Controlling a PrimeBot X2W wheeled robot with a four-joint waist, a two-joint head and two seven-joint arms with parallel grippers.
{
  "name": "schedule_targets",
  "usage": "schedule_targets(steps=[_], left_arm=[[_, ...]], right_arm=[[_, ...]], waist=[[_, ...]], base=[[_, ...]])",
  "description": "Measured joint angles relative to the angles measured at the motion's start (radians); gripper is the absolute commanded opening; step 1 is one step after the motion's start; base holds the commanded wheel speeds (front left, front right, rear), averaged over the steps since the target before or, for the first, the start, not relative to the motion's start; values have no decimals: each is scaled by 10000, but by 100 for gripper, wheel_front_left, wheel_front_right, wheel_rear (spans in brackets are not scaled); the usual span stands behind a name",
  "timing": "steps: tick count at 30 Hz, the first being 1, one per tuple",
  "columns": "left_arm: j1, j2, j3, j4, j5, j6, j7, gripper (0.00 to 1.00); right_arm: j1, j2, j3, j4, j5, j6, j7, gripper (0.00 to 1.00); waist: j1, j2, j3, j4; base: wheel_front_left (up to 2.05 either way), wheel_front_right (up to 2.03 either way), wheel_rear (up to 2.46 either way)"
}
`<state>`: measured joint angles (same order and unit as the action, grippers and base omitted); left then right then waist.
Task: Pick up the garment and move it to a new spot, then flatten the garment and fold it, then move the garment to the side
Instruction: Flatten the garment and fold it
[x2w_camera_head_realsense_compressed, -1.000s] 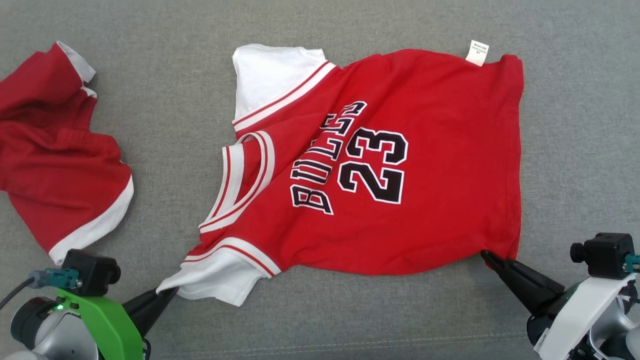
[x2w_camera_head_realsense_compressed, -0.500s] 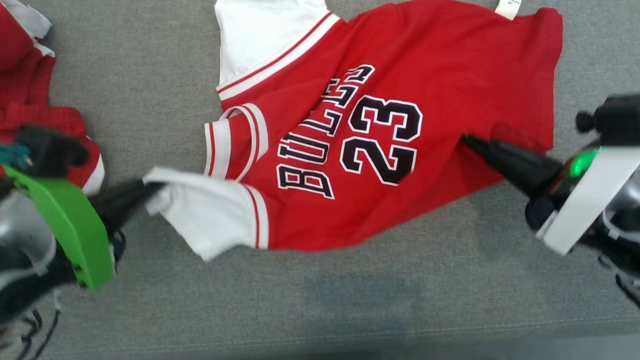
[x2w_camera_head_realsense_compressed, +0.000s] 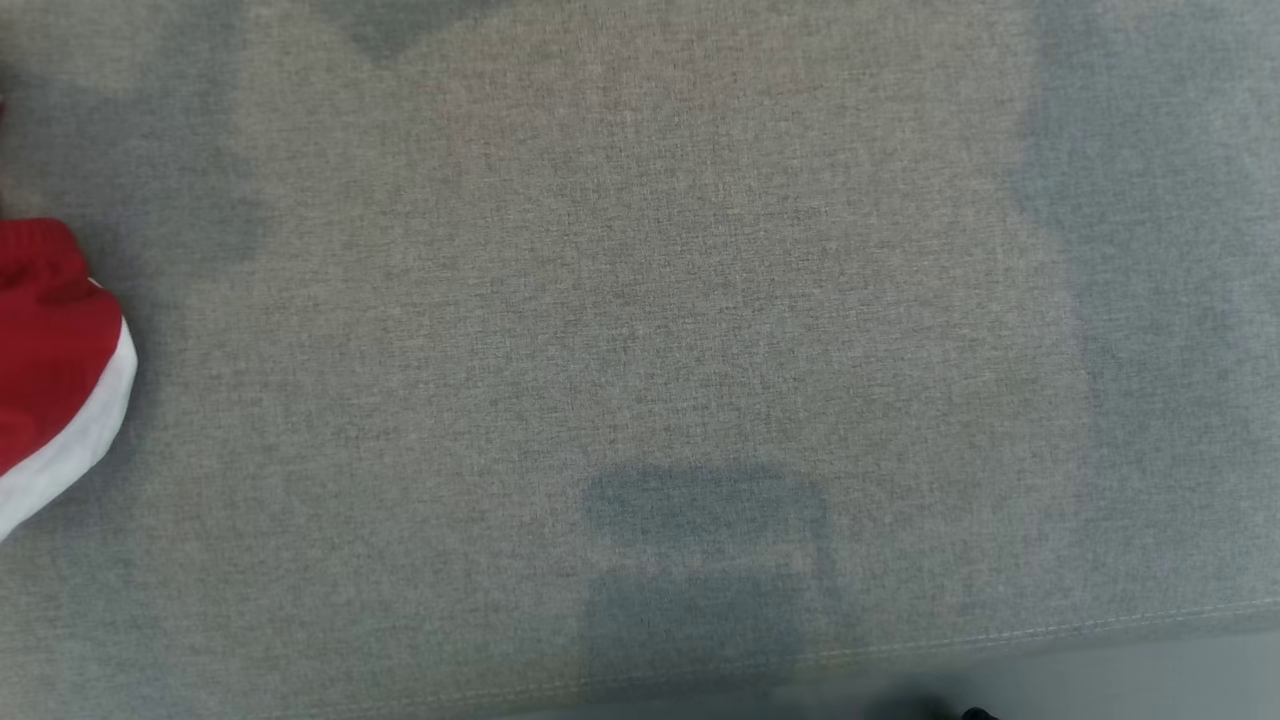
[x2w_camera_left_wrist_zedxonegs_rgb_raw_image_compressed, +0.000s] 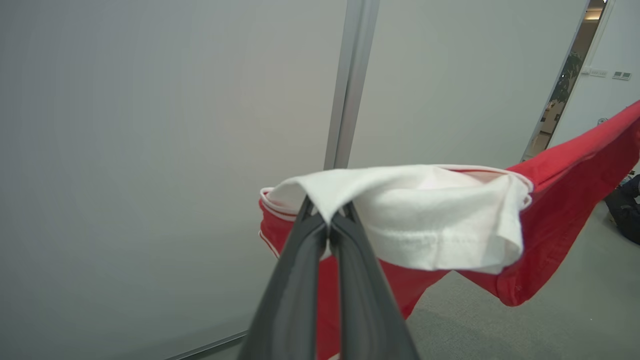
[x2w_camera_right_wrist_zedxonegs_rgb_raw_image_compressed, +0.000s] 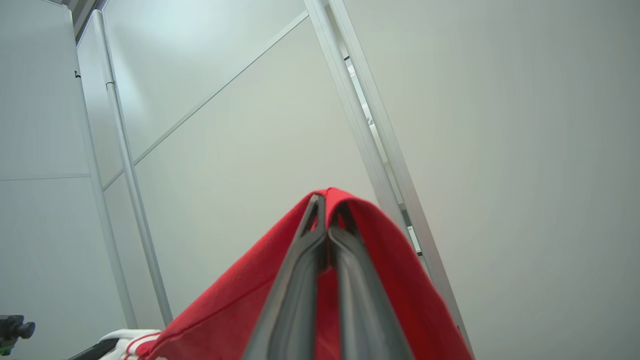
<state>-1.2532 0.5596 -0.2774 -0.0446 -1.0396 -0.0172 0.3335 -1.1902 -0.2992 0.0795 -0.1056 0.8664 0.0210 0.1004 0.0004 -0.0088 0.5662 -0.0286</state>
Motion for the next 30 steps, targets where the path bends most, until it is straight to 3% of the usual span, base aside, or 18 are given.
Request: schedule_targets(steps=[5,9,14,25,30], left_arm=[[588,-236,-978,525,-102,-370,138,0],[2542,-838,-1348,1139,-706,-458,-180,0],[5080,-1413,-1956,1680,-1312,-539,-387,0],[7685,-1011,-2111,1753,-1003,-570,-1388,0],[8634,-857,-2552,1653,-608,-589,-1457,0]], right_arm=[[626,-1030,947,941,-617,320,240,0],[2885,-1227,1843,2088,-734,533,637,0],[5599,-1411,2134,3233,-550,669,708,0],[7573,-1074,2104,3519,19,930,-464,0],[8591,-1358,2336,3639,46,941,-539,0]], waist=[[-2,0,-335,223],[-2,0,-513,571],[-3,0,-888,814],[-4,0,-2041,850],[-4,0,-2684,773]], base=[[0,0,0],[0,0,0],[0,0,0],[0,0,0],[0,0,0]])
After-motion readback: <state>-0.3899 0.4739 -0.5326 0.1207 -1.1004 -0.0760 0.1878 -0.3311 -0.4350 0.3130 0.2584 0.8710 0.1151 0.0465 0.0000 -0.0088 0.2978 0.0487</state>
